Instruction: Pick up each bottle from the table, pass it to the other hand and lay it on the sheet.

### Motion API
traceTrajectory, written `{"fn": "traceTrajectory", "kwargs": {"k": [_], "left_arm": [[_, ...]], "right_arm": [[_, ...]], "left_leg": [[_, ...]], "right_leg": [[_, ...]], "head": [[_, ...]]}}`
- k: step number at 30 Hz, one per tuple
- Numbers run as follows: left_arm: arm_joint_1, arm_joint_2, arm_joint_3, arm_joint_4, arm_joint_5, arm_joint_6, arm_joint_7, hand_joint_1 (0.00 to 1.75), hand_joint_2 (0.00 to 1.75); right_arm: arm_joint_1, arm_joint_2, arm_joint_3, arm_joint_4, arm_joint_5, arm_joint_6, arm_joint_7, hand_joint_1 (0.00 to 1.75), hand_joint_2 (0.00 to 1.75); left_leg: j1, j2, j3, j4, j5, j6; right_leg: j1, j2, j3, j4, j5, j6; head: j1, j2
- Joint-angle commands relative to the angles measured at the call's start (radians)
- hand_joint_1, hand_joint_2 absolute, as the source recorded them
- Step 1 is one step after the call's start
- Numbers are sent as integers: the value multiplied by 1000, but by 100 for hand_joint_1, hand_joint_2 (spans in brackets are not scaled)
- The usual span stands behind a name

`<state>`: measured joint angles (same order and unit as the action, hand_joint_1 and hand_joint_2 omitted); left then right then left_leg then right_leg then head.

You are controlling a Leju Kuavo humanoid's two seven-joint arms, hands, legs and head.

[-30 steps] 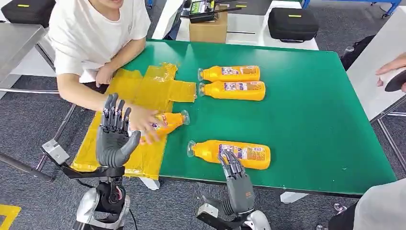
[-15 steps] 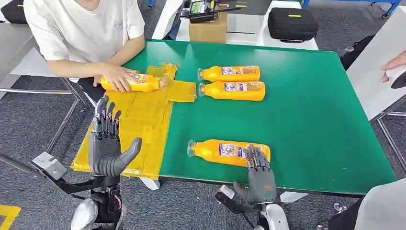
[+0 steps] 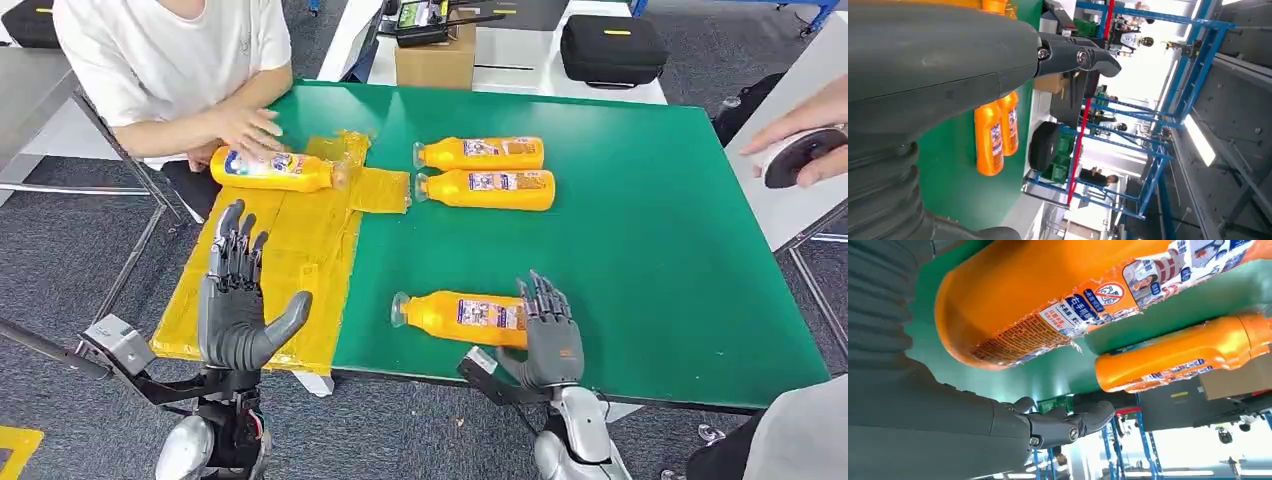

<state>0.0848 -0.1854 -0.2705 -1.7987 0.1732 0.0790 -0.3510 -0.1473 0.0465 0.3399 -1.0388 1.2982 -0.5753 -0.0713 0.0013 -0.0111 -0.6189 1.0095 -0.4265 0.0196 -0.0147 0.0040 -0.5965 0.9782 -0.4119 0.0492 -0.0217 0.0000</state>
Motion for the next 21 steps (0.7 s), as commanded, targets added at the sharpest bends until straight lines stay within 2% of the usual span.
{"fn": "traceTrajectory", "kwargs": {"k": [1, 6, 10, 12, 18, 21], "left_arm": [[-37, 36, -37, 29, -10, -1, 10, 0, 175], [-63, 37, -53, 50, -11, -4, 13, 0, 175], [-77, 44, -67, 76, -5, -8, 33, 0, 175], [-83, 47, -72, 86, 1, -9, 42, 0, 175], [-83, 47, -72, 86, 1, -9, 42, 0, 175], [-89, 55, -80, 86, 2, -9, 60, 0, 175]], "right_arm": [[-69, -27, 40, 31, -2, 36, 30, 0, 175], [-140, -29, 20, 123, -45, 54, 22, 0, 175], [-178, -22, -15, 206, -152, 148, 5, 0, 175], [-210, -24, -11, 280, -160, 189, 19, 0, 175], [-210, -24, -11, 280, -160, 189, 19, 0, 175], [-251, -25, 6, 350, -159, 252, 62, 0, 175]], "left_leg": [[1, 2, 5, 0, -2, -1], [0, 1, 3, -1, 0, -1], [0, 0, 3, -1, 0, 0], [0, 0, 5, -1, 0, -1], [0, 0, 4, -1, 0, -1], [0, 1, 6, -1, -1, -1]], "right_leg": [[1, 0, 5, 0, -2, -2], [0, 0, 3, 0, 0, -1], [0, 0, 3, -1, 0, -1], [0, -1, 5, -1, 0, -1], [0, -1, 4, -1, 0, -1], [1, 0, 6, -1, -1, -2]], "head": [[0, 0], [0, 0], [0, 0], [0, 0], [0, 0], [0, 0]]}}
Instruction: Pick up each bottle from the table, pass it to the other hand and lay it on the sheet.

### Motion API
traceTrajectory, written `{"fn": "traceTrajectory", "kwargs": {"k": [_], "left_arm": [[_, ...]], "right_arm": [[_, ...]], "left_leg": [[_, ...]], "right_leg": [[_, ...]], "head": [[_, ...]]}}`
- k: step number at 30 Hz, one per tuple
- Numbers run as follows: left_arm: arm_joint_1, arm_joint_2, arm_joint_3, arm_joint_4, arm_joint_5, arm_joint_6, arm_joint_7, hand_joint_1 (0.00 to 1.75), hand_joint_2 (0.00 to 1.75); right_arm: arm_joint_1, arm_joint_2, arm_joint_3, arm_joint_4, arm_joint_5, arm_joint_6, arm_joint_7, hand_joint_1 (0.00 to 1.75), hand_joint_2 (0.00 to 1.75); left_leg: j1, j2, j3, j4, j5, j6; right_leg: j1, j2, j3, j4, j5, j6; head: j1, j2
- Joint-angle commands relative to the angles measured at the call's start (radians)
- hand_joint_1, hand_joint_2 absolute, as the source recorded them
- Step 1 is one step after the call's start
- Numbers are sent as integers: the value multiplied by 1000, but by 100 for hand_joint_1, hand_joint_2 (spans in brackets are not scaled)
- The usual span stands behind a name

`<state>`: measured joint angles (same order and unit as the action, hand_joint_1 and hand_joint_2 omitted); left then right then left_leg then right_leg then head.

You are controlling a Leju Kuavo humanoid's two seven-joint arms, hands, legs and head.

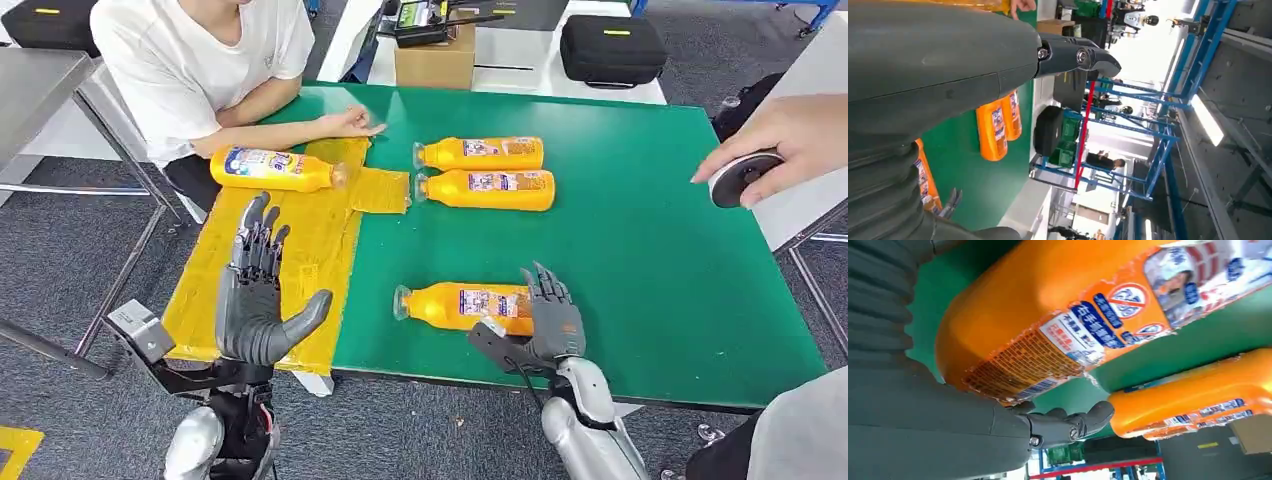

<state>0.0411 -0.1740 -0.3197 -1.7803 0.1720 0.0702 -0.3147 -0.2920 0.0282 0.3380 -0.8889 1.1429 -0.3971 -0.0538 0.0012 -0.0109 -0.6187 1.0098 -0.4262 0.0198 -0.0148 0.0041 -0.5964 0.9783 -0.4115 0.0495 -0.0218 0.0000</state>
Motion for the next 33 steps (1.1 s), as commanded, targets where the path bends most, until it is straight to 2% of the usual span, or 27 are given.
{"fn": "traceTrajectory", "kwargs": {"k": [1, 4, 8, 14, 15, 16, 17, 18, 21, 23, 26, 28, 32, 33], "left_arm": [[-50, 47, -36, 73, 1, -1, 38, 0, 175], [-55, 51, -48, 90, -1, -4, 70, 0, 175], [-54, 72, -76, 118, 14, -28, 129, 0, 175], [-74, 81, -101, 111, 34, -49, 124, 0, 175], [-79, 82, -105, 114, 43, -53, 129, 0, 175], [-85, 83, -109, 120, 58, -60, 138, 0, 175], [-91, 86, -114, 127, 73, -66, 146, 0, 175], [-96, 89, -119, 134, 83, -70, 152, 0, 175], [-105, 99, -123, 158, 116, -82, 181, 0, 175], [-116, 102, -126, 174, 120, -80, 186, 0, 175], [-128, 102, -132, 184, 123, -75, 188, 0, 175], [-137, 103, -137, 192, 127, -73, 188, 0, 175], [-143, 104, -141, 195, 130, -71, 185, 0, 175], [-146, 106, -144, 196, 132, -72, 184, 0, 175]], "right_arm": [[-124, -8, 13, 228, 1, 79, 61, 0, 175], [-146, -9, 14, 259, 1, 83, 71, 0, 175], [-150, -11, 1, 285, -26, 94, 56, 0, 175], [-158, -9, 2, 341, -53, 85, 1, 0, 175], [-167, -11, 8, 359, -50, 99, 1, 14, 175], [-176, -13, 7, 377, -56, 114, 5, 58, 175], [-191, -17, 11, 406, -59, 146, 7, 134, 175], [-200, -22, 14, 423, -62, 164, 8, 171, 175], [-217, -33, 7, 460, -81, 210, 10, 175, 175], [-215, -38, -6, 467, -101, 197, -5, 175, 175], [-205, -40, -24, 464, -131, 170, -50, 175, 175], [-196, -34, -62, 459, -196, 206, -105, 175, 175], [-190, -38, -61, 456, -208, 210, -128, 175, 175], [-184, -42, -59, 448, -215, 206, -161, 175, 175]], "left_leg": [[0, 1, 8, -1, -2, -2], [0, 0, 3, -1, 0, -1], [0, 0, 5, -1, 0, -1], [1, 1, 11, -2, -2, -2], [1, 1, 10, -2, -1, -2], [1, 1, 9, -2, 0, -1], [1, 1, 11, -2, -1, -2], [1, 1, 10, -1, -1, -2], [1, 1, 11, -2, 0, -1], [1, 3, 13, -2, 0, -1], [1, 2, 17, -2, 0, -2], [1, 1, 19, -2, 0, -2], [1, 2, 21, -2, -2, -1], [1, 2, 21, -4, -1, -1]], "right_leg": [[1, 0, 7, -1, -2, -3], [0, 0, 3, -1, 0, -1], [0, -1, 5, -1, 0, -2], [1, -2, 11, -2, -2, -3], [1, -2, 9, -2, -1, -3], [1, -2, 8, -2, -1, -2], [1, -2, 10, -2, -1, -3], [1, -2, 10, -2, -1, -3], [1, -1, 9, -2, 0, -2], [1, 0, 11, -3, 2, -4], [1, 0, 13, -3, 2, -5], [2, -2, 9, -3, 2, -6], [2, 0, 9, -4, 1, -5], [2, 0, 12, -5, 1, -5]], "head": [[0, 0], [0, 0], [0, 0], [0, 0], [0, 0], [0, 0], [0, 0], [0, 0], [0, 0], [0, 0], [0, 0], [0, 0], [0, 0], [0, 0]]}}
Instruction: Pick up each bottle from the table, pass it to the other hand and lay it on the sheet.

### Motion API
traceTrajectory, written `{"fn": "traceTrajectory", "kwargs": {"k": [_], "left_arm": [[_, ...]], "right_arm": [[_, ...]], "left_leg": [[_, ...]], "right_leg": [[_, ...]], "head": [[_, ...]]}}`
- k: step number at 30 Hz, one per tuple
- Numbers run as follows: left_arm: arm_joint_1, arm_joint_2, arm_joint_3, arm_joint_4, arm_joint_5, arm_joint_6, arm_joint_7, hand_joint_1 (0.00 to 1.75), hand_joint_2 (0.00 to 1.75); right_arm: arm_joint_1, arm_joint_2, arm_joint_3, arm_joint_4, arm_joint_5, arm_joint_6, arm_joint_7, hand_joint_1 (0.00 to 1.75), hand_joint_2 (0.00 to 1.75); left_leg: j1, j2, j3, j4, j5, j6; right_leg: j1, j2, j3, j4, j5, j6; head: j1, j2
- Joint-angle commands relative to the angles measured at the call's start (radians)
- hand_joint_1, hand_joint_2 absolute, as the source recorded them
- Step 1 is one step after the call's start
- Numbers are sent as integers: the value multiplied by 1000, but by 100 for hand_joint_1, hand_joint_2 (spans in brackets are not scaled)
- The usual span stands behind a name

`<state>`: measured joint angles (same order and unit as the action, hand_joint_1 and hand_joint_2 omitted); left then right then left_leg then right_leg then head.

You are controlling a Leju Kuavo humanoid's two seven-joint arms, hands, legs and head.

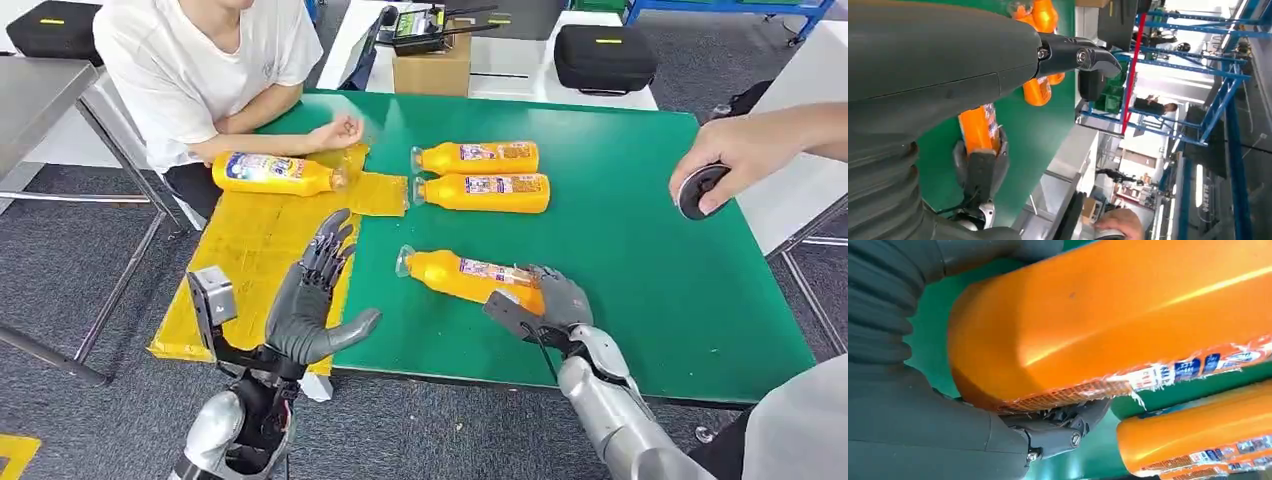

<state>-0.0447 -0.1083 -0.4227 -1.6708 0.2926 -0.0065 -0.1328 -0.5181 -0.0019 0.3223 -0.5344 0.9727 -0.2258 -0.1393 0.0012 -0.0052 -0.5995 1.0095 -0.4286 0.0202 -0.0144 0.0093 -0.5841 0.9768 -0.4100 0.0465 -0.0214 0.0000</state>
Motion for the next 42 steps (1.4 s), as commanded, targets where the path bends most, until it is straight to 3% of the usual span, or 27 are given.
{"fn": "traceTrajectory", "kwargs": {"k": [1, 6, 11, 14, 17, 26, 28, 32, 37, 42], "left_arm": [[-63, 40, -43, 88, 13, 5, -1, 0, 175], [-60, 44, -46, 83, 17, 7, -7, 0, 175], [-61, 45, -42, 88, 14, 15, -22, 0, 175], [-52, 43, -38, 90, -125, 103, -115, 0, 175], [7, 6, 9, 102, -237, 192, -164, 0, 175], [18, -3, 18, 114, -233, 192, -170, 0, 175], [59, -34, 44, 147, -153, 189, -131, 0, 175], [111, -61, 49, 236, 25, 221, -111, 0, 175], [112, -10, -35, 218, 19, 175, -138, 0, 175], [114, -9, -36, 203, 18, 174, -132, 0, 175]], "right_arm": [[45, -10, -62, 93, -72, 40, -89, 175, 175], [46, -13, -57, 86, -77, 7, -91, 175, 175], [65, -4, -117, 67, -167, 15, -163, 175, 175], [131, 32, -201, -49, -335, 26, -350, 175, 175], [271, 88, -239, -325, -491, 36, -466, 175, 175], [296, 81, -213, -389, -517, 33, -435, 175, 175], [351, 117, -220, -507, -592, 16, -513, 175, 175], [468, 169, -150, -763, -686, -46, -497, 175, 175], [501, 166, -54, -837, -699, -75, -493, 175, 175], [495, 163, -52, -823, -701, -83, -498, 175, 175]], "left_leg": [[1, -3, 2, -3, 1, -2], [1, -2, 3, -2, 1, -1], [1, -3, 2, -2, 1, -1], [1, -2, 2, -2, 1, -2], [1, -2, 2, -3, 0, -2], [1, -2, -11, 0, -1, -1], [0, -2, -11, 0, -1, -1], [-1, -1, -11, -2, -1, -1], [0, -2, -12, 0, -2, -2], [0, -2, -14, -1, -1, -1]], "right_leg": [[1, -4, 7, -3, 0, -2], [1, -4, 7, -2, -1, -1], [1, -5, 7, -2, 0, -2], [1, -4, 6, -2, 0, -2], [2, -3, 7, -3, -1, -2], [1, -2, -5, 0, -1, -1], [0, -1, -5, 1, -2, -1], [-1, 0, -6, 0, -2, -2], [0, -1, -7, 1, -3, -2], [0, -1, -9, 1, -3, -1]], "head": [[0, 0], [0, 0], [0, 0], [0, 0], [0, 0], [0, 0], [0, 0], [0, 0], [-1, 0], [0, 0]]}}
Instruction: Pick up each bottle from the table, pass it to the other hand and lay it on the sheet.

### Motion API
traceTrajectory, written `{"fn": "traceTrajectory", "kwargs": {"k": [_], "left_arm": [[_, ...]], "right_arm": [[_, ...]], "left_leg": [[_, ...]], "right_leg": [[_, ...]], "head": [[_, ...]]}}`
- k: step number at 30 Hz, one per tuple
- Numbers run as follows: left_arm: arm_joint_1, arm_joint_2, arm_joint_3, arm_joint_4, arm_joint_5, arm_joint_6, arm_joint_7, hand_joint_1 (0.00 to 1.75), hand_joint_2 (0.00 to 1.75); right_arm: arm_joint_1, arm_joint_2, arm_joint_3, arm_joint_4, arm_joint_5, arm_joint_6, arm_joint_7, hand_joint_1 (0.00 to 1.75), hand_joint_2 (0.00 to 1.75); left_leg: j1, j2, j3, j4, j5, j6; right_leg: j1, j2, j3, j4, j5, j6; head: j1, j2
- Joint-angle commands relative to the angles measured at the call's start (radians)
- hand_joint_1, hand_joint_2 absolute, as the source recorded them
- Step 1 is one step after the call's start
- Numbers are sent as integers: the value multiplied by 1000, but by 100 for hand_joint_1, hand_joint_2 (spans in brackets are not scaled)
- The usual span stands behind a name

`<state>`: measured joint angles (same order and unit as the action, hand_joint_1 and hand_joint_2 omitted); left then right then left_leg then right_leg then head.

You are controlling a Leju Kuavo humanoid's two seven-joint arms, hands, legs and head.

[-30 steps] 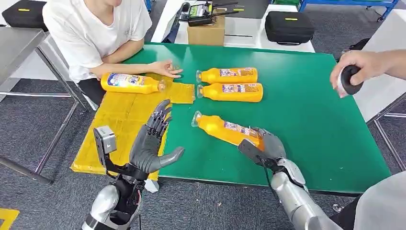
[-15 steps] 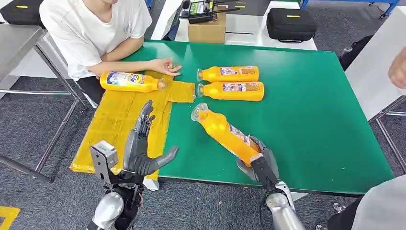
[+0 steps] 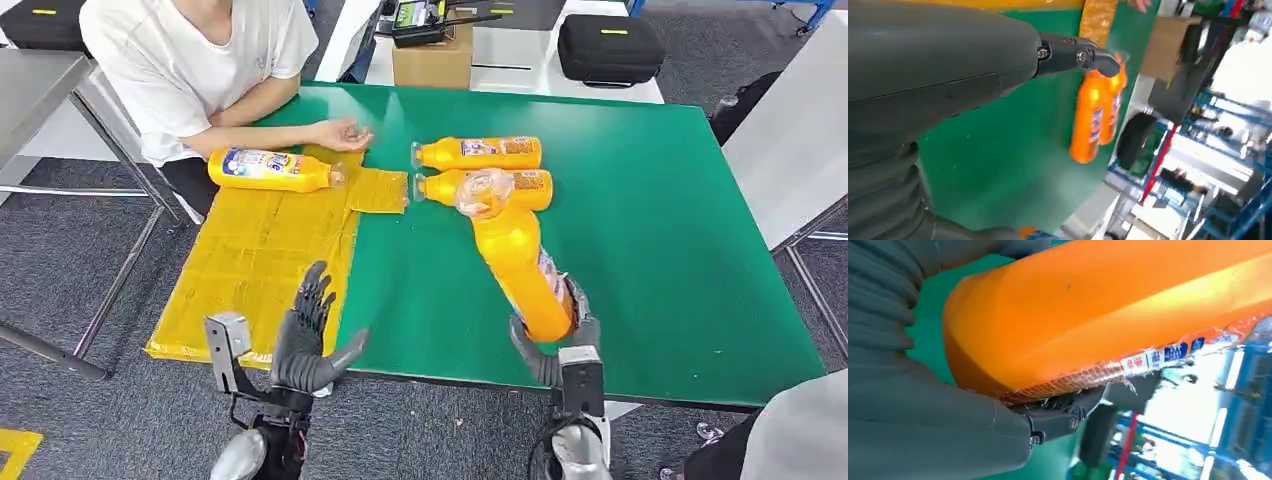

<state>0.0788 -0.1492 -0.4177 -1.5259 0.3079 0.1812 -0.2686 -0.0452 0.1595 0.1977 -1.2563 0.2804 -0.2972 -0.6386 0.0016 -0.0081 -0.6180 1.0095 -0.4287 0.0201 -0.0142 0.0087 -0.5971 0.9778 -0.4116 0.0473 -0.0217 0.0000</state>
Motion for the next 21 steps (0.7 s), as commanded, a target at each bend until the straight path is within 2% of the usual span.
{"fn": "traceTrajectory", "kwargs": {"k": [1, 11, 21], "left_arm": [[-10, 32, -40, 59, 3, -14, 5, 0, 175], [-10, 32, -40, 59, 3, -14, 5, 0, 175], [-10, 32, -40, 59, 3, -14, 5, 0, 175]], "right_arm": [[19, -1, 72, -97, -13, -13, -1, 175, 175], [19, -1, 72, -97, -13, -13, -1, 175, 175], [19, -1, 72, -97, -13, -13, -1, 175, 175]], "left_leg": [[0, 1, 3, -1, -1, -1], [0, 1, 6, -1, -2, -1], [0, 0, 3, -1, 0, -1]], "right_leg": [[0, 0, 2, -1, 0, -1], [0, -1, 6, -1, -2, -2], [0, -1, 3, -1, -1, -1]], "head": [[0, 0], [0, 0], [0, 0]]}}
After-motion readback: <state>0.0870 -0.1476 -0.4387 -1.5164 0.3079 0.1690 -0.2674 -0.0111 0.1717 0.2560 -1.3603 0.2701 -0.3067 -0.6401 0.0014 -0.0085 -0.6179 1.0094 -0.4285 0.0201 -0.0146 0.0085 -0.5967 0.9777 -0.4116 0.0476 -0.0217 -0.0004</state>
